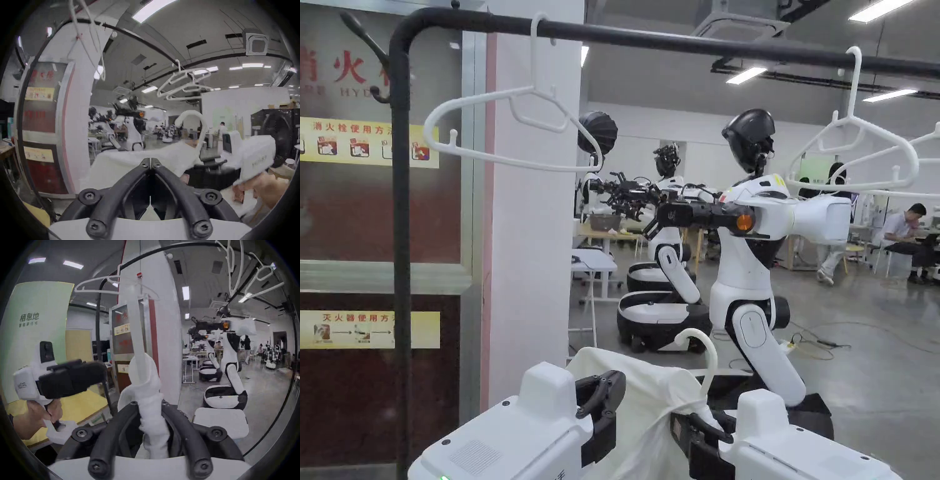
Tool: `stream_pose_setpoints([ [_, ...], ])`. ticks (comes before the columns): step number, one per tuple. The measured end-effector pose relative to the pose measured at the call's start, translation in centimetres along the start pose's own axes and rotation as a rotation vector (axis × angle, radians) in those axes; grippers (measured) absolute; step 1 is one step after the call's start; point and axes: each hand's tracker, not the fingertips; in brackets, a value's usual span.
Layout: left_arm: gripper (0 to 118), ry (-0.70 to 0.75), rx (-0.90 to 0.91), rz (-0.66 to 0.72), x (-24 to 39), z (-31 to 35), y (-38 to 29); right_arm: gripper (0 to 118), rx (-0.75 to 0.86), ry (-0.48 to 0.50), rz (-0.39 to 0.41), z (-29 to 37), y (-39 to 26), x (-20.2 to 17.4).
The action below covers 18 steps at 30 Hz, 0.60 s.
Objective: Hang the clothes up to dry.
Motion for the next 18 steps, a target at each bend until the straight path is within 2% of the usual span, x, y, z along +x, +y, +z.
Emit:
stream_pose_setpoints([
  [5, 0, 0.088, 0.136, -0.146, 2.3, -2.7, 7.4, 13, 0.113, -0.088, 0.008, 1.4, 5.2, -0.5],
  [7, 0, 0.103, 0.192, -0.096, 2.6, -3.0, 10.3, 13, 0.158, -0.084, 0.020, 2.1, 7.2, -1.0],
  [10, 0, 0.157, 0.264, -0.163, 3.4, -3.5, 13.9, 13, 0.206, -0.103, 0.020, 3.2, 10.6, -1.5],
  [11, 0, 0.147, 0.256, -0.109, 3.6, -3.4, 15.0, 13, 0.211, -0.098, 0.017, 3.3, 11.7, -1.6],
  [12, 0, 0.115, 0.281, -0.084, 3.5, -3.2, 15.7, 13, 0.225, -0.097, 0.026, 3.5, 12.4, -1.7],
  [15, 0, 0.165, 0.275, -0.140, 4.2, -2.7, 16.7, 13, 0.231, -0.097, 0.035, 3.4, 15.2, -1.6],
  [16, 0, 0.146, 0.284, -0.132, 4.1, -2.3, 16.6, 13, 0.221, -0.069, 0.077, 2.9, 16.7, -1.3],
  [18, 0, 0.125, 0.269, -0.091, 4.2, -1.7, 16.4, 13, 0.228, -0.072, 0.044, 1.6, 19.4, -0.2],
])
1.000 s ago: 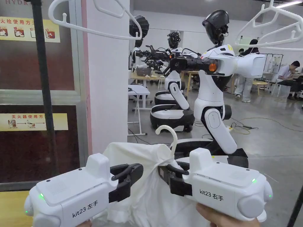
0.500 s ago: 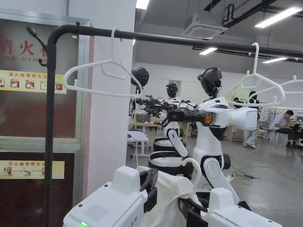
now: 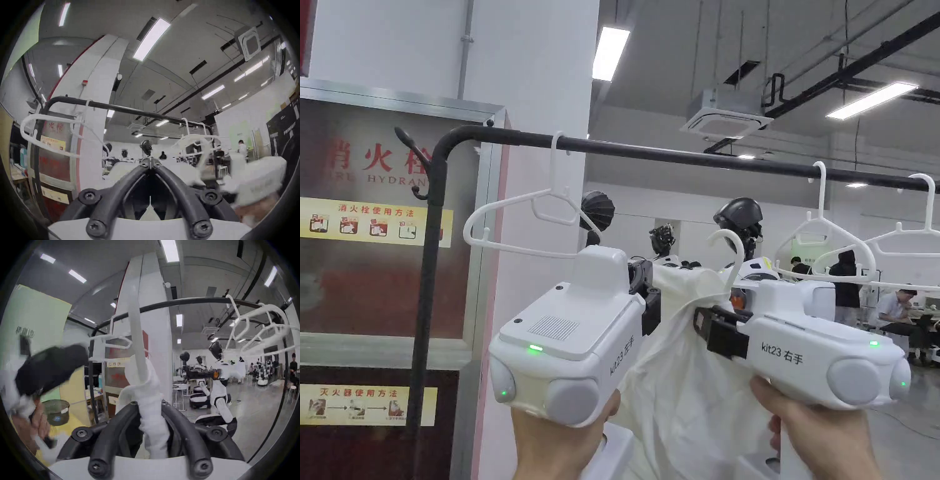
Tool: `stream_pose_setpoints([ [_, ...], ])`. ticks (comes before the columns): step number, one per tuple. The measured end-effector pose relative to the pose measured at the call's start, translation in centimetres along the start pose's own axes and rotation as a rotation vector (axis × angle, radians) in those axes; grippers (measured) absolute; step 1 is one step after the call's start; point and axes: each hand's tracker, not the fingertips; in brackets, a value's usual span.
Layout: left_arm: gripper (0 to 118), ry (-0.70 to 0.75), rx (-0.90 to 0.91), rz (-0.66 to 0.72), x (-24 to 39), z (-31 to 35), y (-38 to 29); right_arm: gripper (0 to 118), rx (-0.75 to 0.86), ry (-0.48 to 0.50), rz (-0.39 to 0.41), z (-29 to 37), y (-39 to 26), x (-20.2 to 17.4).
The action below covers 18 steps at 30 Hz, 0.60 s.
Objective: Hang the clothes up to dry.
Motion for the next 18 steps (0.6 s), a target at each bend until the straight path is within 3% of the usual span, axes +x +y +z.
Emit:
stream_pose_setpoints([
  [3, 0, 0.034, -0.012, -0.035, 0.4, 0.1, -0.7, 13, 0.024, -0.050, 0.026, -2.6, 3.8, 1.0],
  [6, 0, 0.010, -0.020, -0.009, 0.0, -0.4, -0.9, 13, 0.032, -0.029, -0.008, -4.7, 7.8, 1.9],
  [11, 0, 0.002, -0.025, 0.016, -0.8, -0.7, 0.0, 13, 0.025, -0.115, 0.051, -9.5, 13.1, 3.0],
  [14, 0, 0.026, 0.007, -0.061, -0.5, -0.7, 0.0, 13, 0.018, -0.159, 0.005, -11.5, 14.7, 3.6],
  [18, 0, 0.007, 0.007, 0.010, -0.8, -1.8, 1.1, 13, -0.047, -0.247, 0.018, -14.5, 16.1, 4.0],
])
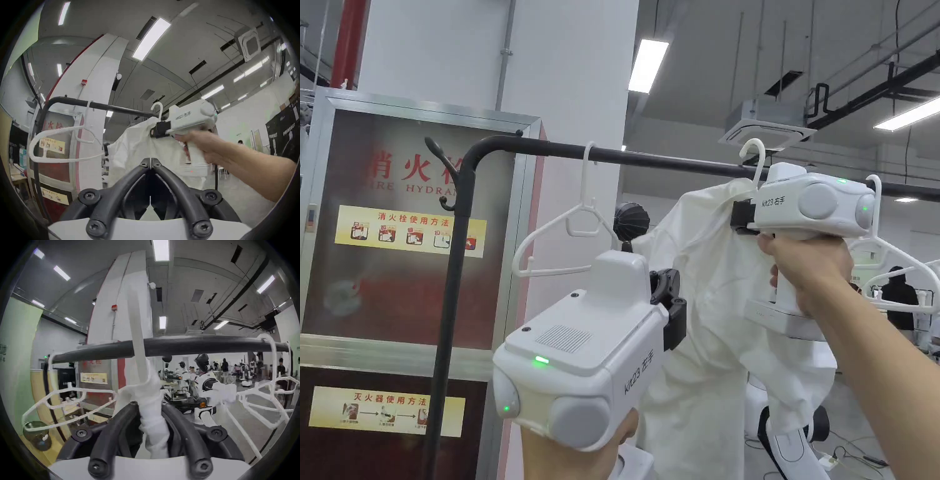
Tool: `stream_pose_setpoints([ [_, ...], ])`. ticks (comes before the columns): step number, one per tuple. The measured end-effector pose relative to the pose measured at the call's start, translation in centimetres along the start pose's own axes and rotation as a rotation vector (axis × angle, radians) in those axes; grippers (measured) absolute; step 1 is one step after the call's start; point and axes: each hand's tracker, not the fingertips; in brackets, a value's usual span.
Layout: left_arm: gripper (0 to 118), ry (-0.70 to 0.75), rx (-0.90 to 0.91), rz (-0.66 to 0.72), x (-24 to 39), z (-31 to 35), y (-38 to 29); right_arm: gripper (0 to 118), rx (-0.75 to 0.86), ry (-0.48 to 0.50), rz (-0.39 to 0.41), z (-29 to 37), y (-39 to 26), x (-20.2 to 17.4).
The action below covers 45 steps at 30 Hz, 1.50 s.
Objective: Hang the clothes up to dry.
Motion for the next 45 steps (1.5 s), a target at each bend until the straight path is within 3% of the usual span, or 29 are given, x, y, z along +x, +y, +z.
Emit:
stream_pose_setpoints([
  [1, 0, 0.017, 0.005, -0.001, 0.1, -0.6, 0.6, 13, -0.011, 0.033, -0.019, -0.2, 0.0, 0.0],
  [6, 0, 0.033, 0.047, -0.033, 0.8, -0.9, 1.7, 13, -0.042, 0.000, -0.049, -2.0, -0.1, -0.6],
  [8, 0, 0.041, 0.060, -0.032, 1.3, -0.7, 1.3, 13, -0.044, -0.020, 0.013, -2.2, 0.2, -1.2],
  [12, 0, 0.032, 0.038, -0.031, 1.2, -0.8, 0.9, 13, -0.085, -0.039, 0.012, -2.8, -0.8, -0.8],
  [15, 0, 0.070, -0.009, -0.039, 0.8, -1.0, 0.5, 16, -0.106, -0.025, 0.067, -3.2, -2.2, -0.3],
  [16, 0, 0.054, -0.019, -0.014, 0.4, -0.9, 0.3, 20, -0.081, -0.037, 0.061, -3.0, -1.0, -0.6],
  [17, 0, 0.048, -0.023, 0.014, 0.2, -0.9, 0.1, 32, -0.066, -0.066, 0.041, -2.9, -1.0, -0.4],
  [19, 0, 0.026, -0.017, 0.010, 0.1, -0.4, -0.7, 79, -0.065, -0.065, 0.051, -3.0, -2.5, 0.5],
  [21, 0, 0.048, -0.028, -0.022, 0.6, -0.3, -1.5, 109, -0.018, -0.077, 0.118, -2.3, -2.5, 0.0],
  [24, 0, 0.023, -0.056, 0.001, 0.6, 0.2, -2.4, 112, 0.111, -0.046, 0.225, 2.5, -5.2, -1.2],
  [25, 0, 0.031, -0.058, -0.013, 0.7, 0.3, -2.8, 112, 0.158, -0.054, 0.296, 4.0, -5.6, -1.9],
  [27, 0, 0.037, -0.060, -0.012, 0.6, 0.7, -3.3, 112, 0.133, -0.141, 0.314, 7.5, -6.7, -2.8],
  [28, 0, 0.024, -0.076, 0.013, 0.3, 1.0, -3.6, 112, 0.160, -0.113, 0.328, 9.1, -7.3, -2.9],
  [30, 0, 0.024, -0.109, 0.018, 0.3, 1.3, -4.2, 112, 0.214, -0.018, 0.320, 12.1, -8.1, -3.4],
  [33, 0, 0.038, -0.149, 0.013, -0.1, 2.0, -5.4, 115, 0.246, 0.064, 0.224, 16.2, -10.2, -3.7],
  [35, 0, 0.032, -0.168, 0.055, -0.4, 2.9, -6.3, 115, 0.299, 0.102, 0.210, 18.4, -12.0, -4.5],
  [40, 0, 0.058, -0.211, 0.030, -0.5, 5.5, -8.7, 115, 0.322, 0.087, 0.200, 21.7, -17.5, -6.6],
  [43, 0, 0.104, -0.232, -0.025, -0.4, 6.4, -10.2, 105, 0.233, 0.213, 0.194, 21.4, -21.4, -7.8],
  [44, 0, 0.096, -0.235, -0.016, -0.6, 6.7, -10.6, 90, 0.216, 0.226, 0.176, 21.0, -22.9, -8.1],
  [45, 0, 0.115, -0.246, -0.020, -0.6, 6.8, -11.1, 29, 0.189, 0.212, 0.140, 20.5, -24.4, -8.3],
])
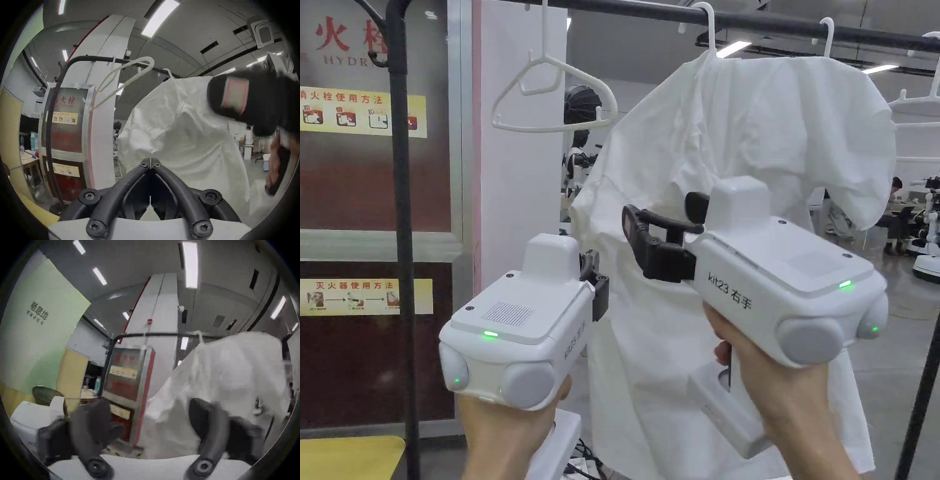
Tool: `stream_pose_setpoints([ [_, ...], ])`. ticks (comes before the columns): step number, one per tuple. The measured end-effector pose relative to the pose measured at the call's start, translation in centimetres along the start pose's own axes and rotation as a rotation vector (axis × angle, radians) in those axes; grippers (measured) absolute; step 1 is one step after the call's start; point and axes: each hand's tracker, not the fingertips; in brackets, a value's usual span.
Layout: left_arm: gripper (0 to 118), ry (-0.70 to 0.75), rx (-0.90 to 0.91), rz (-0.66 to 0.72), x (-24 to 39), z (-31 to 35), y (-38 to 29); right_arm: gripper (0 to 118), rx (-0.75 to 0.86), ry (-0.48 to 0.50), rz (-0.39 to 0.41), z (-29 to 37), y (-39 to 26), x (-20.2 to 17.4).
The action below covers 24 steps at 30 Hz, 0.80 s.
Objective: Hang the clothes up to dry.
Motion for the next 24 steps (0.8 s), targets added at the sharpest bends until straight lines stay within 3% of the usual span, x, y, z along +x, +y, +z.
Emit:
stream_pose_setpoints([
  [1, 0, 0.016, -0.018, 0.001, -0.1, 0.0, -0.4, 7, -0.007, 0.002, -0.057, -0.1, -1.5, -0.4],
  [3, 0, 0.001, -0.005, 0.012, -0.6, 0.3, -1.4, 7, -0.011, -0.043, -0.111, -0.3, -3.9, -0.5],
  [7, 0, 0.043, -0.018, 0.070, -1.3, -0.3, -2.3, 7, -0.087, -0.092, -0.109, -1.7, -6.3, 0.3],
  [10, 0, 0.050, -0.028, 0.028, -1.6, -1.4, -2.9, 7, -0.113, -0.083, -0.117, -2.4, -6.7, 2.3],
  [14, 0, 0.030, -0.093, 0.028, -2.8, -4.3, -4.9, 7, -0.170, 0.048, -0.163, -4.5, -9.3, 6.8],
  [16, 0, -0.009, -0.152, -0.082, -3.5, -6.6, -7.2, 7, -0.243, 0.120, -0.122, -6.7, -11.6, 9.4],
  [17, 0, -0.018, -0.172, -0.139, -3.7, -7.6, -8.2, 7, -0.300, 0.076, -0.101, -7.5, -12.6, 10.0],
  [18, 0, 0.071, -0.197, -0.190, -3.5, -8.6, -9.2, 7, -0.329, 0.033, -0.071, -8.3, -13.8, 11.1],
  [19, 0, 0.102, -0.217, -0.201, -3.5, -9.2, -9.8, 7, -0.364, 0.011, -0.094, -9.1, -14.6, 12.2],
  [20, 0, 0.070, -0.223, -0.091, -3.7, -9.5, -9.9, 6, -0.384, -0.006, -0.122, -9.4, -15.1, 13.0],
  [21, 0, -0.010, -0.228, 0.024, -4.6, -9.3, -9.5, 6, -0.353, 0.076, -0.143, -9.2, -15.1, 13.2],
  [24, 0, -0.203, -0.184, 0.163, -6.2, -9.1, -9.1, 6, -0.289, 0.263, -0.242, -8.7, -15.5, 14.6],
])
